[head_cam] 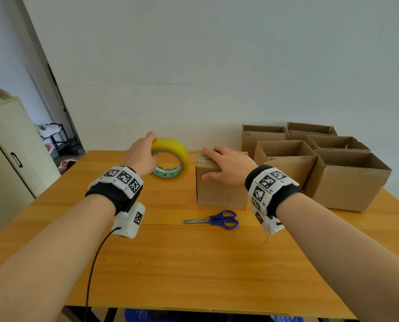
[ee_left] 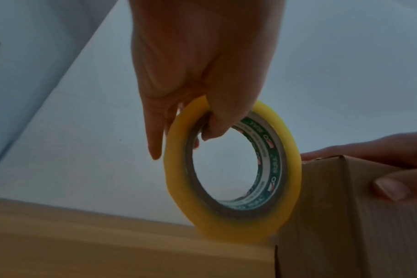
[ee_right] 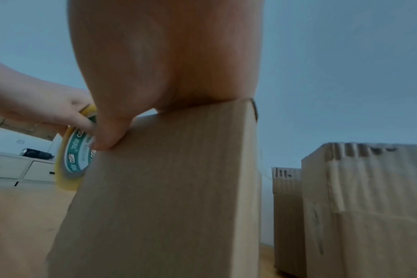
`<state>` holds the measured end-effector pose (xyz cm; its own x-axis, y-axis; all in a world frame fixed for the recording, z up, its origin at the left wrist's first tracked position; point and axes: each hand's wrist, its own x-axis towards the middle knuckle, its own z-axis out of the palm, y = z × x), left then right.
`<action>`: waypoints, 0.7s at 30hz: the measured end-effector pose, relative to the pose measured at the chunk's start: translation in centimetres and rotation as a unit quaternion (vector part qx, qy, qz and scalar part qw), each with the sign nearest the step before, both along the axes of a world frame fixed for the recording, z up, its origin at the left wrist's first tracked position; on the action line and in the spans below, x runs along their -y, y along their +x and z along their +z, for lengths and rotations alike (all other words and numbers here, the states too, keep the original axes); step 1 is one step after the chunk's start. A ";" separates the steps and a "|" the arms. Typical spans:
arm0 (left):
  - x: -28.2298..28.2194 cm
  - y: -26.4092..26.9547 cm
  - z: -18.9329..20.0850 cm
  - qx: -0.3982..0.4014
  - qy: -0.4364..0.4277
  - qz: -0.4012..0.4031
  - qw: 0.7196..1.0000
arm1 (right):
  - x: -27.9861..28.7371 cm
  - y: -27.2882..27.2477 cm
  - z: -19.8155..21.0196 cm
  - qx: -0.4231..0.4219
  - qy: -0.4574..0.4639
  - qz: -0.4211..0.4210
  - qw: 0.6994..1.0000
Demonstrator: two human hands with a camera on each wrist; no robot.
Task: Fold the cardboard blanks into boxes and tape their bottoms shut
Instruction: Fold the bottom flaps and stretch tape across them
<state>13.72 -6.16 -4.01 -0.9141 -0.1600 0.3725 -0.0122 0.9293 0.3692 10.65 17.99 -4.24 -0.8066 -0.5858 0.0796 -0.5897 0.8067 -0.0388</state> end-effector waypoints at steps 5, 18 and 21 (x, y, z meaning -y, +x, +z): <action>-0.2 0.3 -0.2 0.018 0.042 -0.040 0.998 | 1.2 0.6 0.1 -0.011 0.004 -0.018 1.000; 0.1 1.8 0.3 0.066 0.152 -0.170 0.971 | 1.1 0.2 -1.3 -0.057 -0.002 0.023 0.998; 0.1 1.8 0.6 0.074 0.140 -0.154 0.975 | 1.1 0.2 -1.2 -0.051 -0.003 0.025 0.998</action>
